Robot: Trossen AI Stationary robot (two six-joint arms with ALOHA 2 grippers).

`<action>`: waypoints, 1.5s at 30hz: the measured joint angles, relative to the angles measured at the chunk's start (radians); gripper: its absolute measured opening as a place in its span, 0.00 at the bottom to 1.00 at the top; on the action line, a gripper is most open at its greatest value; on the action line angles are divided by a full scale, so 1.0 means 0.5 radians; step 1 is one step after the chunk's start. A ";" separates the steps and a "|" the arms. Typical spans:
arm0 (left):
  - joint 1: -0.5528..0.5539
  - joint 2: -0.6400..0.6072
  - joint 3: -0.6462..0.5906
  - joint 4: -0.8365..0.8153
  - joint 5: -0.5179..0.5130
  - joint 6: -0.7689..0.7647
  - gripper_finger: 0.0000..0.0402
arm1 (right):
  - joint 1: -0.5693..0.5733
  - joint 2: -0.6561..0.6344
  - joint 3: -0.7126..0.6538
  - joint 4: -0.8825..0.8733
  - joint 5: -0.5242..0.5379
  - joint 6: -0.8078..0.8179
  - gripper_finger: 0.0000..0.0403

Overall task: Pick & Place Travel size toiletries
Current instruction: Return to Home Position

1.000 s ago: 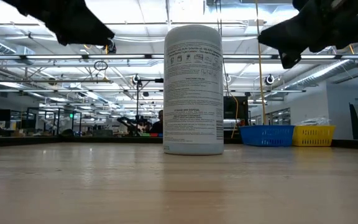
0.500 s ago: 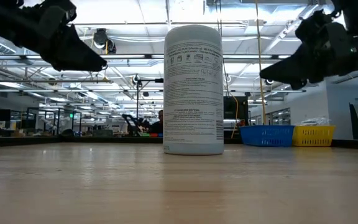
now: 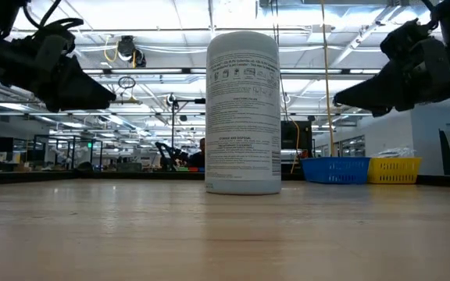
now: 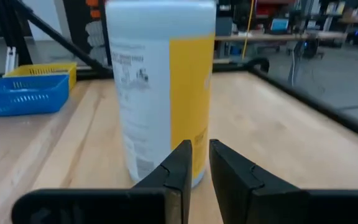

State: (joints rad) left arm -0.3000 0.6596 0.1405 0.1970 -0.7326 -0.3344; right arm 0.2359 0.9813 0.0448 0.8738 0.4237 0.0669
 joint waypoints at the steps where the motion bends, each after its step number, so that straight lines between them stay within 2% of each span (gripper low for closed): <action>1: 0.012 -0.046 -0.021 0.008 0.000 -0.001 0.53 | 0.000 -0.030 0.000 -0.004 0.000 -0.022 0.12; 6: 0.027 -0.258 -0.126 0.036 0.016 0.069 0.53 | -0.014 -0.254 -0.002 -0.005 0.000 -0.134 0.12; 12: 0.027 -0.493 -0.255 0.029 0.187 0.106 0.53 | -0.014 -0.534 -0.002 -0.070 -0.003 -0.245 0.12; 17: 0.009 -0.657 -0.252 -0.065 0.202 0.089 0.53 | -0.014 -0.765 -0.004 -0.124 -0.015 -0.353 0.12; 24: 0.010 -0.708 -0.251 -0.074 0.197 -0.096 0.53 | -0.014 -1.087 -0.004 -0.129 -0.018 -0.630 0.12; 27: 0.010 -0.701 -0.252 -0.076 0.208 -0.211 0.53 | -0.014 -1.267 -0.004 -0.305 -0.069 -0.517 0.12; 33: 0.010 -0.701 -0.251 -0.073 0.208 -0.235 0.53 | -0.014 -1.514 -0.005 -0.665 -0.399 -0.125 0.12; 35: 0.010 -0.701 -0.252 -0.073 0.208 -0.234 0.53 | -0.015 -1.535 -0.006 -0.779 -0.491 -0.112 0.12; 37: 0.010 -0.701 -0.251 -0.073 0.208 -0.234 0.53 | -0.022 -1.543 -0.006 -0.886 -0.496 -0.114 0.12; 41: 0.010 -0.701 -0.251 -0.073 0.208 -0.233 0.53 | -0.027 -1.542 -0.006 -1.075 -0.492 0.177 0.12; 45: 0.010 -0.701 -0.251 -0.073 0.208 -0.233 0.53 | -0.027 -1.537 -0.006 -1.192 -0.491 0.325 0.12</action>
State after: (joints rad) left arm -0.2951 0.3092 0.0151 0.1604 -0.6289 -0.4507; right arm 0.2222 0.2131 0.0418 0.2779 0.1783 0.2294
